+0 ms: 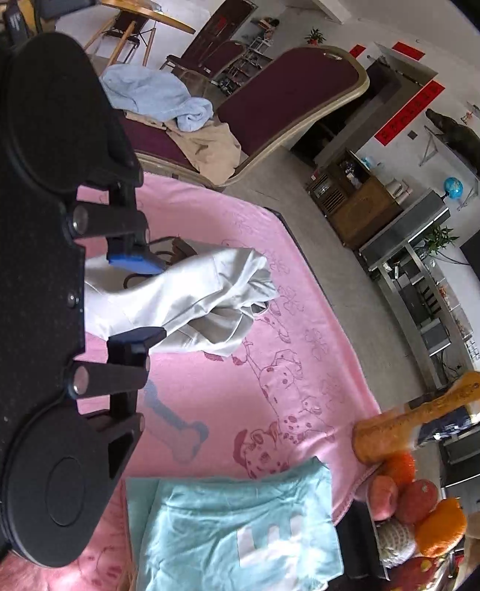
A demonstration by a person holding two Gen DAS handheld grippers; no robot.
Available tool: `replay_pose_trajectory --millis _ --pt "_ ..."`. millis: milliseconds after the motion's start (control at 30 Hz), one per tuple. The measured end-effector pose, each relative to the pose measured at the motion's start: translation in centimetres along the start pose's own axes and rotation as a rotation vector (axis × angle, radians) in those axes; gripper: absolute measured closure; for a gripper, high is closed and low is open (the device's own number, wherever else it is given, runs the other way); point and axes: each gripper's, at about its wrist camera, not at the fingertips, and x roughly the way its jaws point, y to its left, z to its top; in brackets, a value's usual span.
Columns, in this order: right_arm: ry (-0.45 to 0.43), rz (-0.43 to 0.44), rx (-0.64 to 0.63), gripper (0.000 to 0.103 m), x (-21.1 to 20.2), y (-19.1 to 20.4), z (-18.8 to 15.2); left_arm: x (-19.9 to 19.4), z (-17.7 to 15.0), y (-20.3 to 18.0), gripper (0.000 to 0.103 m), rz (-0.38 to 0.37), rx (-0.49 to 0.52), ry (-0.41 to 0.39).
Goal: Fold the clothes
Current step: 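Carry the white hoodie onto the pink bed and release it with the right gripper, then regrasp the hoodie with the right gripper, lift and shake it out over the bed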
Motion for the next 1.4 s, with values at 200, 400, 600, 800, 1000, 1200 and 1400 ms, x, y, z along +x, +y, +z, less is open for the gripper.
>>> replay_pose_trajectory --millis 200,400,600,800,1000,1200,1400 --pt "0.061 0.039 0.110 0.071 4.8 -3.0 0.2 0.7 0.7 -2.1 0.018 0.012 0.047 -0.009" --pt "0.149 0.034 0.257 0.070 9.1 -6.0 -0.5 1.9 1.3 -3.4 0.018 0.004 0.052 -0.005" --pt "0.191 0.027 0.334 0.064 11.8 -7.2 -1.1 2.4 1.3 -3.8 0.018 -0.002 0.046 0.003" --pt "0.124 0.070 0.312 0.095 11.2 -6.0 -1.7 1.7 0.8 -2.1 0.018 0.009 0.011 -0.009" --pt "-0.038 0.260 0.222 0.096 3.9 0.6 1.1 0.4 0.6 1.2 0.018 0.013 -0.074 -0.048" --pt "-0.162 0.418 0.042 0.096 -4.0 13.5 7.0 -2.9 0.6 5.8 0.018 0.007 -0.187 -0.150" --pt "-0.318 0.433 -0.114 0.096 -10.5 24.3 9.9 -5.9 0.3 10.6 0.018 0.008 -0.269 -0.250"
